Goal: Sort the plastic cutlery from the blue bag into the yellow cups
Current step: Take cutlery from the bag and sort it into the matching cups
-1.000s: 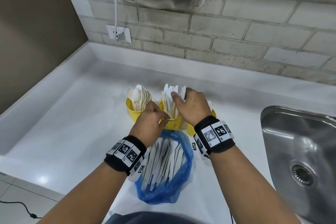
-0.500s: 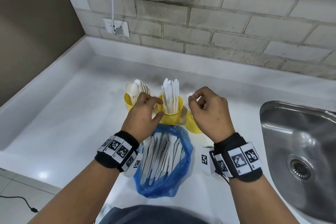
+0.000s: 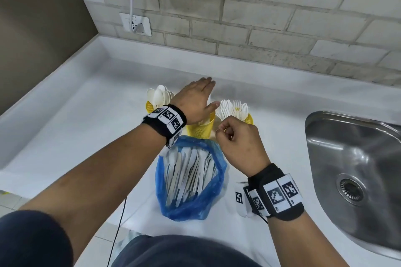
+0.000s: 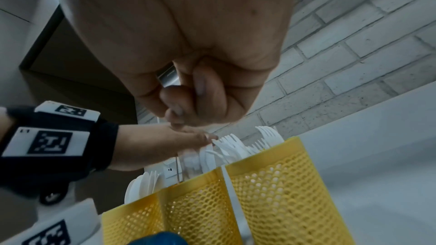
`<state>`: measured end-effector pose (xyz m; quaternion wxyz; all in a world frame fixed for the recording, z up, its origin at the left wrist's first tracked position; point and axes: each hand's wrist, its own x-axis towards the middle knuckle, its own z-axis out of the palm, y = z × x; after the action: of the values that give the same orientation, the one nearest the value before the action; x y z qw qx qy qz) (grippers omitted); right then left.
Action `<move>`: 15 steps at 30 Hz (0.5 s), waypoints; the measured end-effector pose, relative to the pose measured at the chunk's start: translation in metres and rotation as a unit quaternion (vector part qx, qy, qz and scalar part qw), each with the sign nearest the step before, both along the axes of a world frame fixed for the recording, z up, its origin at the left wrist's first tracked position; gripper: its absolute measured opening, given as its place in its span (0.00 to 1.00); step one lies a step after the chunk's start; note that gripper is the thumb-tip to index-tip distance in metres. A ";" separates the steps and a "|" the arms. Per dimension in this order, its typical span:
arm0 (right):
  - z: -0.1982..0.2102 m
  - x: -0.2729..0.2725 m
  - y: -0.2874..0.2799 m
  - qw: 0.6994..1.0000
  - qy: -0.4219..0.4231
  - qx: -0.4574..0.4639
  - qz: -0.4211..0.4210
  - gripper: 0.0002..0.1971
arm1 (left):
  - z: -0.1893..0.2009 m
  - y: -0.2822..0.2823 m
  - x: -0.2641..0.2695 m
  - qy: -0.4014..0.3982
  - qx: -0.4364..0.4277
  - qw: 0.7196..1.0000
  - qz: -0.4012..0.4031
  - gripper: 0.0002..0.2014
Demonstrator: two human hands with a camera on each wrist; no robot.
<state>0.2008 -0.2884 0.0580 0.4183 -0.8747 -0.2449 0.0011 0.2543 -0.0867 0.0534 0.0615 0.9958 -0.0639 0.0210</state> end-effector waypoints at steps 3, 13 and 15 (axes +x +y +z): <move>-0.008 -0.001 -0.009 1.000 0.009 -0.009 -0.004 0.06 | 0.010 0.001 -0.006 -0.034 -0.035 0.999 0.010 0.35; -0.039 -0.037 -0.002 0.995 0.044 -0.019 0.088 0.02 | 0.022 -0.017 -0.129 -0.059 -0.268 0.959 0.075 0.06; -0.047 -0.046 0.002 0.989 0.058 -0.050 0.129 0.04 | 0.002 -0.015 -0.151 0.016 -0.214 0.973 0.084 0.06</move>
<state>0.1552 -0.2863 0.0114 0.3838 -0.8541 -0.3304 0.1183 0.1037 -0.1015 0.0559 0.2723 0.9616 0.0272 0.0234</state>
